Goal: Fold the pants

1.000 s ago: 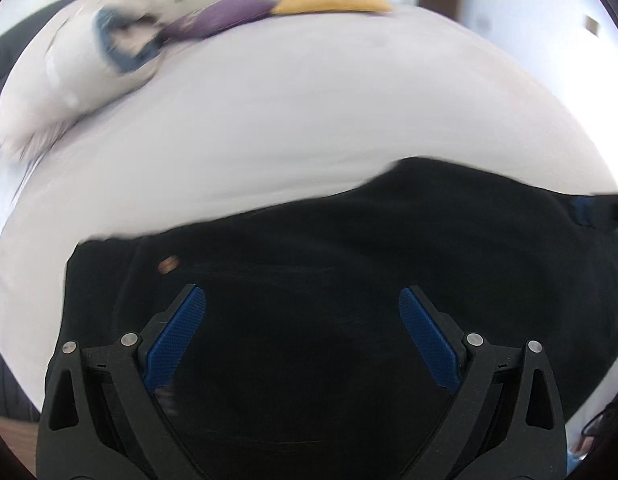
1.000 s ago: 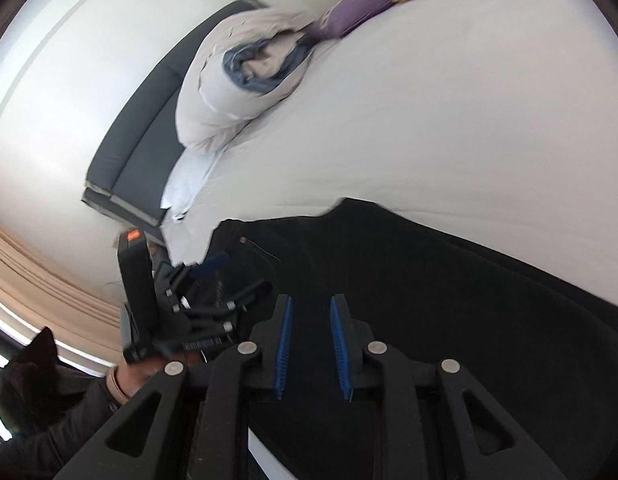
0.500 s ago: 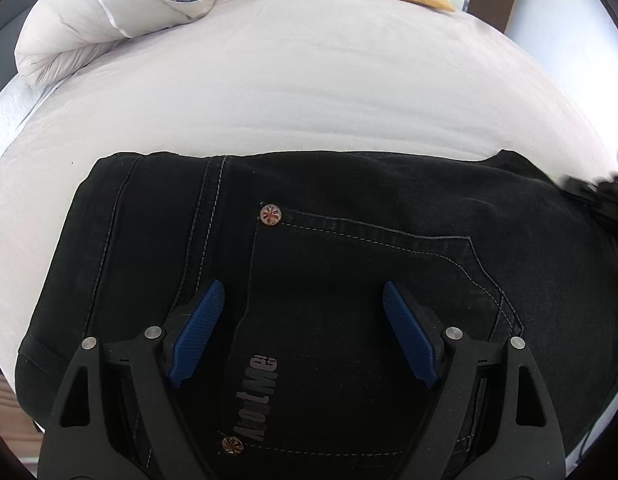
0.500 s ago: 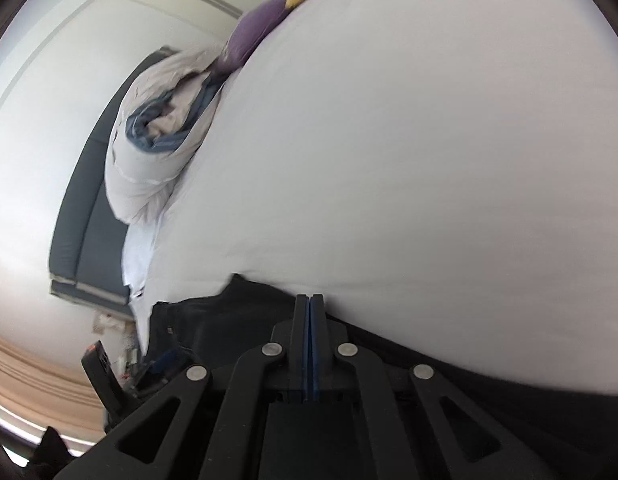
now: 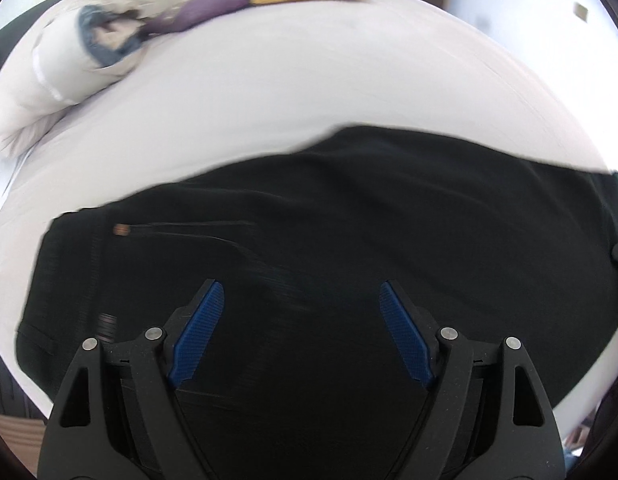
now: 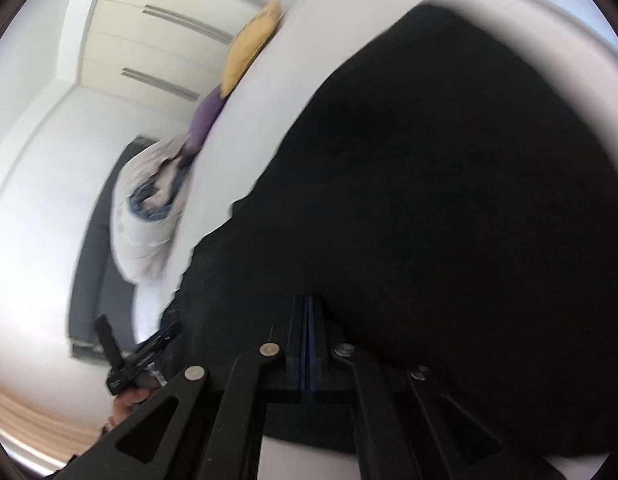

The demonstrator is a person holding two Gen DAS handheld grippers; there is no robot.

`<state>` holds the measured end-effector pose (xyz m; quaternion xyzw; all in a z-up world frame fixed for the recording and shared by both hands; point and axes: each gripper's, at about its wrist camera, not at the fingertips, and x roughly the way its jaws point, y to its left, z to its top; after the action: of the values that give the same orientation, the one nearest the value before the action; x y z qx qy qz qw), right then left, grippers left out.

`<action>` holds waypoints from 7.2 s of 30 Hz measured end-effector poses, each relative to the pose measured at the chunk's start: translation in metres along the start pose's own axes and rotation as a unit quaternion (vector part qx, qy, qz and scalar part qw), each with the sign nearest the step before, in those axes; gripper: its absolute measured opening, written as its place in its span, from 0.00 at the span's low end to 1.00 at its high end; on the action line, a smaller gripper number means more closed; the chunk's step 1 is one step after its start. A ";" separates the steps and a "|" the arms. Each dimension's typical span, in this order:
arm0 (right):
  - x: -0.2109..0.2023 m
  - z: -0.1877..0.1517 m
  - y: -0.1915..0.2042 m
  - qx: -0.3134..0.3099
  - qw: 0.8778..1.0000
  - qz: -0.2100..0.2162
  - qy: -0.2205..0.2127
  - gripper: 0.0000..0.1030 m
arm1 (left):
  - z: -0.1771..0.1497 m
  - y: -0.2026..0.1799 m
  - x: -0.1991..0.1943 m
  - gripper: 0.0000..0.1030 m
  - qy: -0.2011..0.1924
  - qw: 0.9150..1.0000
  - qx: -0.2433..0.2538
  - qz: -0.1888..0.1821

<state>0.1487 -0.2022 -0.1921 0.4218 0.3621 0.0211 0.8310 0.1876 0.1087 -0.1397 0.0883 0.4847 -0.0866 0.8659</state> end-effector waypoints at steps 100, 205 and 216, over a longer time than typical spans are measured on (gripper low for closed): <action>0.106 -0.150 0.258 -0.519 0.843 -0.134 -0.034 0.13 | 0.101 -0.003 0.056 0.07 0.110 0.938 -0.066 -0.322; 0.156 -0.012 0.093 0.017 0.950 0.225 0.215 0.39 | -0.172 0.415 0.047 0.93 -0.148 0.759 -0.578 -0.262; 0.159 -0.010 0.095 0.004 0.951 0.214 0.222 0.38 | -0.157 0.427 0.080 0.29 -0.102 0.747 -0.601 -0.266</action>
<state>0.2859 -0.0801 -0.2209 0.4777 0.4383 0.2900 0.7040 0.1995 0.5544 -0.2594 -0.5924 0.3489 -0.0124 0.7261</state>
